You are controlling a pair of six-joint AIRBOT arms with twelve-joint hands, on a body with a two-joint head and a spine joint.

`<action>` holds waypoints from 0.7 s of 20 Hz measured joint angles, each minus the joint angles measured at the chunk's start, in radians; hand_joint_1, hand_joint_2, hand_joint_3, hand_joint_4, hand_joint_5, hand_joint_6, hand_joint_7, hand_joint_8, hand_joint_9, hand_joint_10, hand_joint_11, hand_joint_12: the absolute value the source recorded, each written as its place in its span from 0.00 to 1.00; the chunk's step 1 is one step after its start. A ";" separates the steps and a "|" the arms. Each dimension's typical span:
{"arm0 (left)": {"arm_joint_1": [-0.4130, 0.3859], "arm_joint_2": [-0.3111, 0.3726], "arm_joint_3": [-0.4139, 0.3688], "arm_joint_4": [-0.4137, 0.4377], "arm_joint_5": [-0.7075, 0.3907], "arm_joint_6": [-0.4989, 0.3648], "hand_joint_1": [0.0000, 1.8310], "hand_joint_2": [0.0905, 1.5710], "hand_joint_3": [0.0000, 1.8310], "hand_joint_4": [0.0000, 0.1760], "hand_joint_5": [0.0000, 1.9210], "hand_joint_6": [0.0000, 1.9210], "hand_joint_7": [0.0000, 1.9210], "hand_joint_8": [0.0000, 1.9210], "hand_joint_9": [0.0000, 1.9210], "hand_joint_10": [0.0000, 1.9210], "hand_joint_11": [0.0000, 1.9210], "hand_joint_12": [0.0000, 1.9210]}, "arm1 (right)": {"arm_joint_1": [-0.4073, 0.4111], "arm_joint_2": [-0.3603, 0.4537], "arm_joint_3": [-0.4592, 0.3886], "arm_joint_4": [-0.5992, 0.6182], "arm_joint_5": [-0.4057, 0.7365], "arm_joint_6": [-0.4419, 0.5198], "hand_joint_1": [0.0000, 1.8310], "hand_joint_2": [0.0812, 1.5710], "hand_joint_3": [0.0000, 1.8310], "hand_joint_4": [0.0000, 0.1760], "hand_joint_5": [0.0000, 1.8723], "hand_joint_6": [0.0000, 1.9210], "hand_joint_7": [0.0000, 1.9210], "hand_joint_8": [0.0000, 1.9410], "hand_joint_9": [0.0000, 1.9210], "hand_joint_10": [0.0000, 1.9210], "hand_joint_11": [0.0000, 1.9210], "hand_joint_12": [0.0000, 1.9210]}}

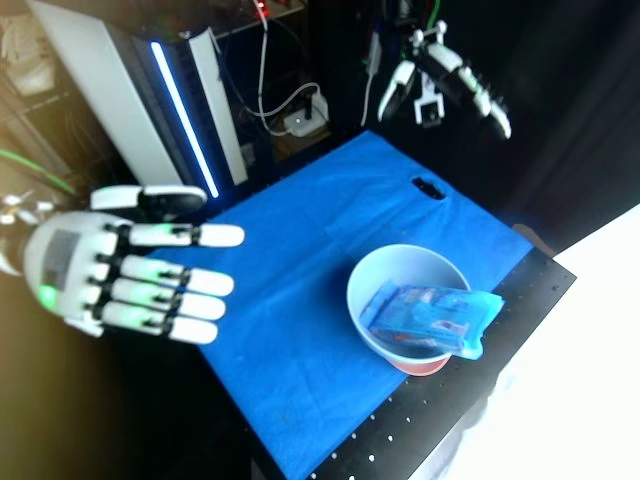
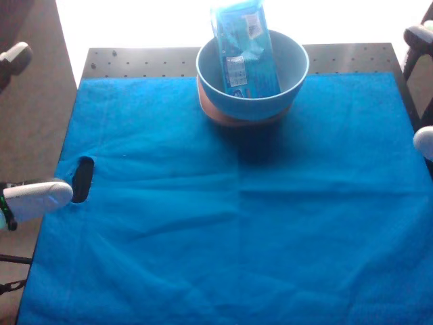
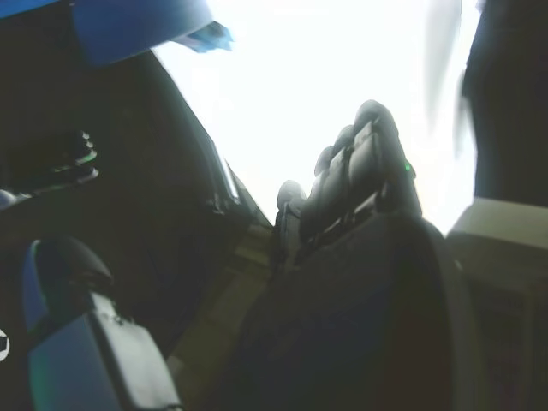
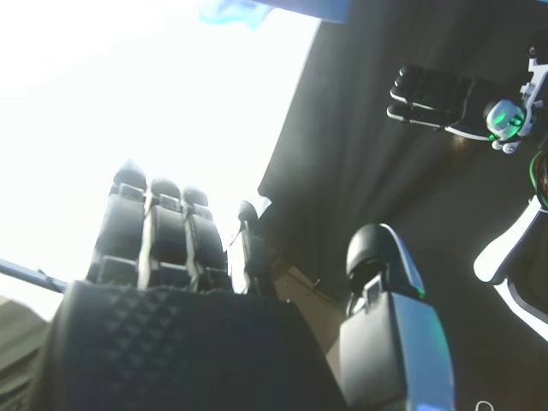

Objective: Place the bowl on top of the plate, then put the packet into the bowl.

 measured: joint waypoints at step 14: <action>0.011 -0.016 -0.033 -0.003 -0.014 -0.009 0.31 0.48 0.00 1.00 0.04 0.01 0.00 0.00 0.00 0.00 0.02 0.01 | -0.130 -0.003 -0.047 0.114 0.119 -0.001 0.08 0.69 0.00 1.00 0.00 0.00 0.00 0.00 0.00 0.00 0.00 0.00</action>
